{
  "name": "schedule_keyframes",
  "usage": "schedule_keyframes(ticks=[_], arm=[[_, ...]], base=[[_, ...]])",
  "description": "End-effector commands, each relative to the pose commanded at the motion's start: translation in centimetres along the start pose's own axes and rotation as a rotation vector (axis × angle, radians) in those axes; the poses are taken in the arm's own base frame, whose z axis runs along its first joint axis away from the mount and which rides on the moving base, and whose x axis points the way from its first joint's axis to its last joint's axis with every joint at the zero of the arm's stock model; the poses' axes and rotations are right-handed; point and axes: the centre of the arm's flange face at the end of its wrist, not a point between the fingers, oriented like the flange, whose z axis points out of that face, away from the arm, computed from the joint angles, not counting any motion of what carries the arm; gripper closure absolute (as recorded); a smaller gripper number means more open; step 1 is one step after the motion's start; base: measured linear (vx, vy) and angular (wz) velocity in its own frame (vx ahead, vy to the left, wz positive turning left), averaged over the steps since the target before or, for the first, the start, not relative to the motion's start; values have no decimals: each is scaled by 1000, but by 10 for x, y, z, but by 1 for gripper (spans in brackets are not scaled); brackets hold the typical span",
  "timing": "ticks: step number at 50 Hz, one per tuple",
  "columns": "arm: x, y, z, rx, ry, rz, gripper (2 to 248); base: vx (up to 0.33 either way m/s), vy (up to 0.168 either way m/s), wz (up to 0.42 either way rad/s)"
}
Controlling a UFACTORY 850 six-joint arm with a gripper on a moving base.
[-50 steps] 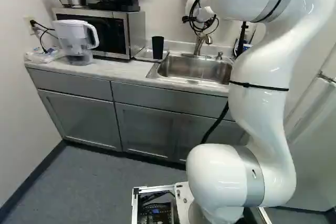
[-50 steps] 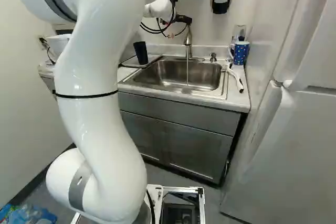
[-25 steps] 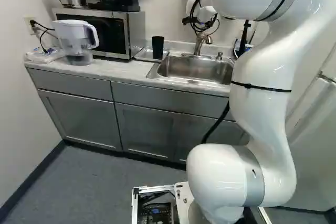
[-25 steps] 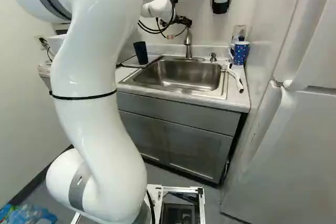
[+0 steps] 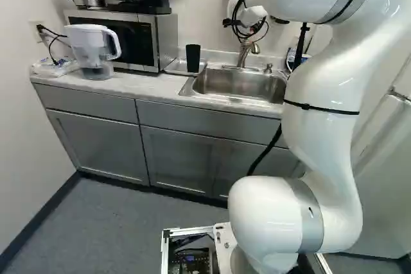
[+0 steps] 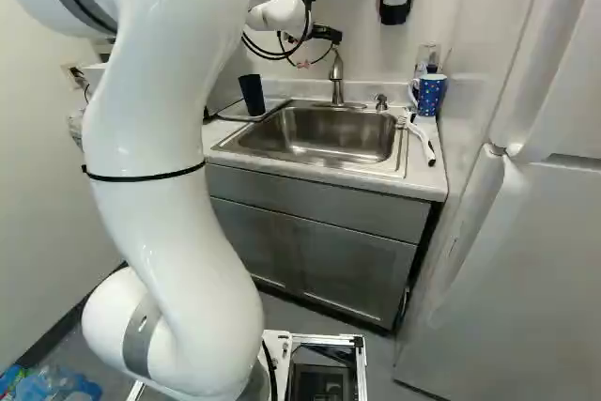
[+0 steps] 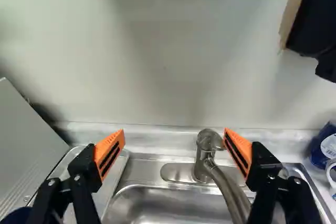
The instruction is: Rinse the cup and place it in the tray
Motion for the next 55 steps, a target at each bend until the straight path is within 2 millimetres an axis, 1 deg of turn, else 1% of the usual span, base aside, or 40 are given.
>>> schedule_keyframes(ticks=[7,25,38,55], arm=[[-2,-9,-6,14,-3,-4,3],[-5,-35,-10,52,-18,-15,3],[-14,-38,-15,50,-110,-19,3],[-31,-33,-40,37,-261,-22,3]], base=[[0,0,0],[0,0,0],[0,0,0],[0,0,0]])
